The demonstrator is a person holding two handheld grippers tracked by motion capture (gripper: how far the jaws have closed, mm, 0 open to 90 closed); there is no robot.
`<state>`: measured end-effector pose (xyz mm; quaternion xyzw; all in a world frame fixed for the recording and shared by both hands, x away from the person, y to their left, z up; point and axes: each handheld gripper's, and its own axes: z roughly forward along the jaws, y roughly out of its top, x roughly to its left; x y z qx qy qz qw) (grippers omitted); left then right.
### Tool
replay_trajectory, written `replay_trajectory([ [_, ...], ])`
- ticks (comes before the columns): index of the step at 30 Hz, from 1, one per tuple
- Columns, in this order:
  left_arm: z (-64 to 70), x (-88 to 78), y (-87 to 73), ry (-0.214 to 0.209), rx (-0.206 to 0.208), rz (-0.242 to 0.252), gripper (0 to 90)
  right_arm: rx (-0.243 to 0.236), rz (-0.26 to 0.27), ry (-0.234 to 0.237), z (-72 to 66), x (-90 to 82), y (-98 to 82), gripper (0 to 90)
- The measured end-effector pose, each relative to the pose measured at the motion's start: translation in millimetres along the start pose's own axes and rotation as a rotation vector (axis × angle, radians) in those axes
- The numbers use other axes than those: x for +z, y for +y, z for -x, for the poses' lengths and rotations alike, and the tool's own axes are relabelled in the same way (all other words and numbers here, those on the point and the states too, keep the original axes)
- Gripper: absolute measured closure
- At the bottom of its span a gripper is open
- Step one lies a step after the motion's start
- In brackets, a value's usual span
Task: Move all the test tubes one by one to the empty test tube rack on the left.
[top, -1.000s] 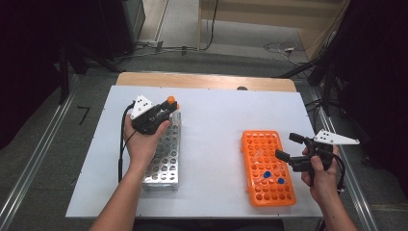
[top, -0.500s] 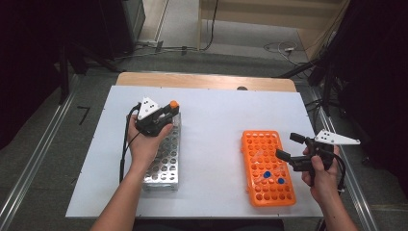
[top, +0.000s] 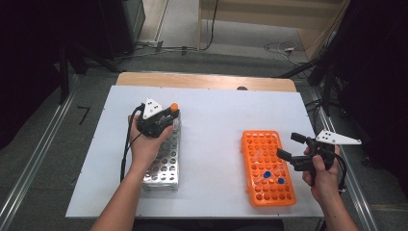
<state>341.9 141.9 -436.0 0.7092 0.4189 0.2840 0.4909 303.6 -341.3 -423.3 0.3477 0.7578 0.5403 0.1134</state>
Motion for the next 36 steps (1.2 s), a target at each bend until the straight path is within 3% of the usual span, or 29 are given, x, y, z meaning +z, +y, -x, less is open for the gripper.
replay_trajectory([
  [9,1.9,1.9,1.5,-0.016,-0.006,-0.053,71.9,0.01,-0.005,-0.003,1.3,-0.2,-0.8,0.0],
  [17,1.4,1.2,3.3,-0.027,-0.036,-0.044,62.7,0.007,-0.003,0.001,2.0,0.3,-1.2,0.0],
  [19,2.1,0.2,4.2,-0.022,-0.038,-0.038,58.2,0.011,-0.004,0.0,1.7,-0.4,-1.1,0.0],
  [24,4.5,-5.8,7.6,-0.055,-0.051,0.001,42.5,0.005,0.003,0.006,0.8,-1.9,-0.4,0.0],
  [27,4.6,-10.5,8.5,-0.095,-0.09,0.026,30.0,-0.004,0.001,0.012,0.0,-3.1,-0.4,0.0],
  [33,13.1,-22.5,9.3,-0.154,-0.097,0.044,12.4,-0.015,0.005,0.018,-3.2,-7.7,0.8,0.0],
  [36,18.7,-27.3,8.7,-0.185,-0.108,0.05,8.4,-0.025,0.005,0.021,-5.2,-9.5,1.2,0.0],
])
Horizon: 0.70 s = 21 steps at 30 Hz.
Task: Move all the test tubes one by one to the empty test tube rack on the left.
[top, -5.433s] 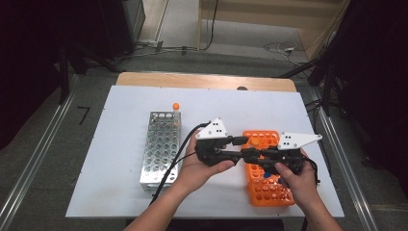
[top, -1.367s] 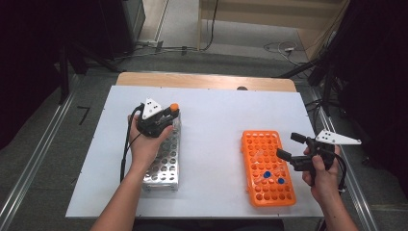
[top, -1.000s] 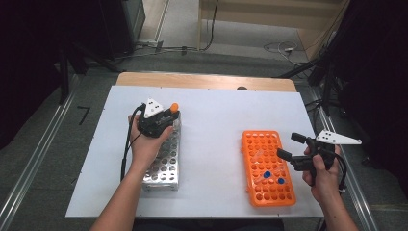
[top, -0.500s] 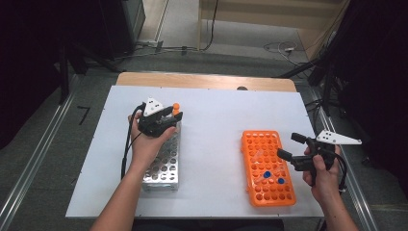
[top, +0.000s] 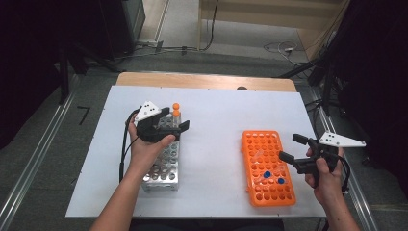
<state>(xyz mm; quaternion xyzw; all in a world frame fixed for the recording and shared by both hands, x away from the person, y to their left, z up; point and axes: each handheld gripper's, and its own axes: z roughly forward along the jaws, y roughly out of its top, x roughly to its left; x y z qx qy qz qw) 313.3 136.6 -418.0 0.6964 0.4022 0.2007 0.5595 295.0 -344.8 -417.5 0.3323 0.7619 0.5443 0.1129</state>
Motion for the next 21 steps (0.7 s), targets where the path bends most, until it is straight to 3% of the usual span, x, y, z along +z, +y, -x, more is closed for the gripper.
replay_trajectory([
  [4,9.9,-3.0,-2.5,-0.048,-0.018,0.0,1.9,-0.006,0.001,0.006,-3.3,-4.8,-1.4,0.0],
  [8,22.6,-2.8,-5.3,-0.093,0.002,-0.007,0.0,-0.004,0.002,0.01,-5.9,-11.5,-5.3,0.0],
  [15,39.2,-4.1,-7.5,-0.132,0.025,-0.013,0.0,-0.003,-0.01,0.032,-11.4,-20.4,-15.9,0.0],
  [21,44.8,-8.5,-10.7,-0.141,0.025,-0.016,0.0,-0.005,-0.027,0.047,-14.8,-30.6,-29.9,3.0],
])
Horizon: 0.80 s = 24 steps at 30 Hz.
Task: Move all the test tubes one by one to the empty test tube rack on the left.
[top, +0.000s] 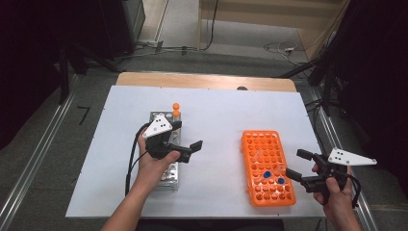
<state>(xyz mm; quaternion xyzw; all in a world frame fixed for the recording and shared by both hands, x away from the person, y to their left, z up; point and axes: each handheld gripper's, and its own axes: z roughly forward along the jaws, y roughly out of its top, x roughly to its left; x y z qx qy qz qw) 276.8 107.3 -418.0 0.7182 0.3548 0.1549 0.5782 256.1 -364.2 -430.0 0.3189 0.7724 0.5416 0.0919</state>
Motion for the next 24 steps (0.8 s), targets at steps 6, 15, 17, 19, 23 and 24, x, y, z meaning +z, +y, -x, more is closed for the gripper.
replay_trajectory([
  [6,-0.1,-1.8,-2.9,-0.002,-0.007,-0.002,0.0,0.006,-0.029,0.02,-1.9,-6.0,-16.3,3.1],
  [15,3.0,3.1,-4.6,-0.012,-0.003,-0.016,0.0,0.013,-0.117,0.061,-2.8,3.3,-37.2,11.9],
  [17,3.6,3.6,-4.9,-0.014,-0.003,-0.017,0.0,0.006,-0.13,0.072,-3.8,7.8,-38.1,15.4],
  [19,3.9,3.7,-5.0,-0.015,-0.003,-0.02,0.0,-0.006,-0.151,0.079,-4.6,12.0,-39.8,21.2],
  [23,3.0,3.2,-5.1,-0.01,-0.007,-0.017,0.0,-0.002,-0.189,0.079,-3.2,17.2,-43.5,34.3],
  [24,2.6,3.0,-5.2,-0.011,-0.009,-0.018,0.0,-0.004,-0.193,0.076,-2.4,18.2,-44.3,37.3],
])
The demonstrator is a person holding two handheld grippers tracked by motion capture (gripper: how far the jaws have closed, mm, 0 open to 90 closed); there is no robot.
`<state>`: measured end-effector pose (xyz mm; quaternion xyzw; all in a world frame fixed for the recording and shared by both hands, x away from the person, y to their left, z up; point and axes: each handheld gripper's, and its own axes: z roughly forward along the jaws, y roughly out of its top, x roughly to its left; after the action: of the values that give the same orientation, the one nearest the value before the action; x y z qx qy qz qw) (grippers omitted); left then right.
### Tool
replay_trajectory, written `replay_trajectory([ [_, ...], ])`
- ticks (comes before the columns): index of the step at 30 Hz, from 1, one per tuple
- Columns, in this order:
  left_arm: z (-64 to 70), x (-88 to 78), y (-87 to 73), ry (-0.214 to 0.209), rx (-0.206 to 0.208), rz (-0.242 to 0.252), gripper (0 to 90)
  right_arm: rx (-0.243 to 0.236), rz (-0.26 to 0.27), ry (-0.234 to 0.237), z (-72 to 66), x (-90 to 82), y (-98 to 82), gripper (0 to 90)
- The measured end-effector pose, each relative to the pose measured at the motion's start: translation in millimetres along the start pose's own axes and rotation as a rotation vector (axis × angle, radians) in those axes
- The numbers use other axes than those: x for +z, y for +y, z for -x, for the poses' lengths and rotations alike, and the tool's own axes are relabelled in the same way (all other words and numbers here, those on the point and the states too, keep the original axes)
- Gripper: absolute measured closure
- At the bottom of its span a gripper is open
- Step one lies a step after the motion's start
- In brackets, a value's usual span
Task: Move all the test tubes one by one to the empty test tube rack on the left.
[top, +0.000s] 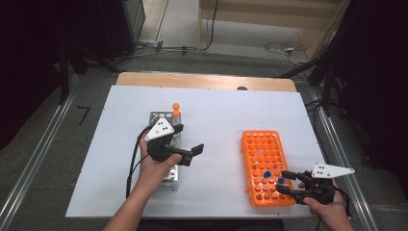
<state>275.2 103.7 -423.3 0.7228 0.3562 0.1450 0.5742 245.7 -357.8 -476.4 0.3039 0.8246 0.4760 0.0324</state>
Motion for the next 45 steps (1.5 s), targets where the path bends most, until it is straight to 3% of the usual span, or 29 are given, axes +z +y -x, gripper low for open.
replay_trajectory([
  [3,-0.6,-0.1,-0.2,0.003,0.0,-0.003,0.0,0.003,-0.007,-0.014,1.2,1.1,-1.0,46.0],
  [9,-1.0,0.8,-0.9,0.004,-0.003,-0.003,0.0,-0.039,0.011,-0.059,2.6,-0.9,-3.5,60.2],
  [17,-1.4,0.7,-1.3,0.012,-0.003,-0.004,0.0,-0.101,0.04,-0.124,3.1,-2.4,-4.9,72.9],
  [25,-2.1,0.5,-1.6,0.02,-0.002,-0.002,0.0,-0.154,0.068,-0.151,1.8,-4.4,-4.7,74.8],
  [35,-0.2,0.4,-1.0,0.015,0.001,0.005,0.0,-0.099,0.135,-0.162,-1.0,-15.4,4.4,74.8],
  [39,0.9,0.5,-0.5,0.013,0.005,0.004,0.0,-0.053,0.157,-0.137,-1.9,-22.1,10.2,74.9],
  [45,2.8,1.0,0.4,0.005,0.007,0.007,0.0,-0.031,0.194,-0.115,-8.2,-34.6,17.9,74.9],
])
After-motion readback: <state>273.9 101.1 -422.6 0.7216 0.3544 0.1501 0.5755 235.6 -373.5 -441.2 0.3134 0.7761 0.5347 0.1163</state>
